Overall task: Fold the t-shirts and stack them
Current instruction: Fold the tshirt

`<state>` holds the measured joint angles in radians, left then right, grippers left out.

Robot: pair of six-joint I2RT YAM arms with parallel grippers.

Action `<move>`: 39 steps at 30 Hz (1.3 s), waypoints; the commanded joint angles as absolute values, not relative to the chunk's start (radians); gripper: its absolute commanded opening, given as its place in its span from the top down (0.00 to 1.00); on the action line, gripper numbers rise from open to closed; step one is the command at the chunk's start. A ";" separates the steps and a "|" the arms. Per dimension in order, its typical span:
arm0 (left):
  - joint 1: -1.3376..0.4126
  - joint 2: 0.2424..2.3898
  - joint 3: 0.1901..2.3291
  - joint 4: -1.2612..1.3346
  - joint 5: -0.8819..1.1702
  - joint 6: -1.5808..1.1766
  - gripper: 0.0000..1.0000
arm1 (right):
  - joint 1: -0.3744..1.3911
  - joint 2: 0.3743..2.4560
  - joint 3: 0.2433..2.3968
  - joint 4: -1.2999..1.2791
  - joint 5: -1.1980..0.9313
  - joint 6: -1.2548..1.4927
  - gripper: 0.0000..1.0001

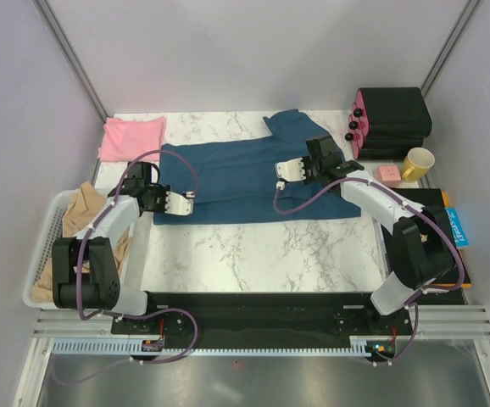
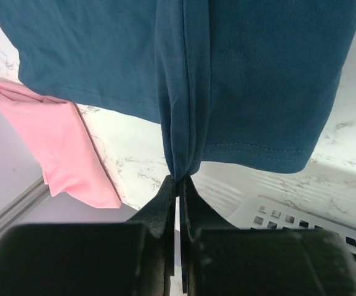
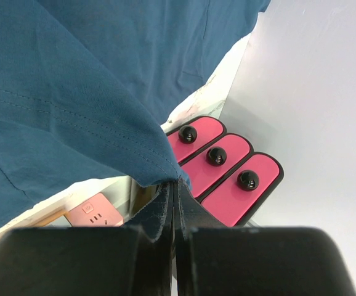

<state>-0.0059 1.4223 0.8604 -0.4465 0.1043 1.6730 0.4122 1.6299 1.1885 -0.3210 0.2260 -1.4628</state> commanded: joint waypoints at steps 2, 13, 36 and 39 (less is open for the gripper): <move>-0.002 1.451 0.841 -0.344 0.075 1.631 0.98 | 0.407 1.647 1.227 -0.270 0.242 -1.457 1.00; -0.002 1.499 0.831 -0.275 0.048 1.617 0.98 | 0.408 1.692 1.255 -0.235 0.261 -1.437 1.00; -0.003 1.569 0.902 -0.262 0.032 1.606 0.98 | 0.407 1.784 1.276 -0.034 0.279 -1.424 1.00; -0.002 1.571 0.900 -0.261 0.029 1.608 0.98 | 0.407 1.801 1.284 -0.008 0.281 -1.420 1.00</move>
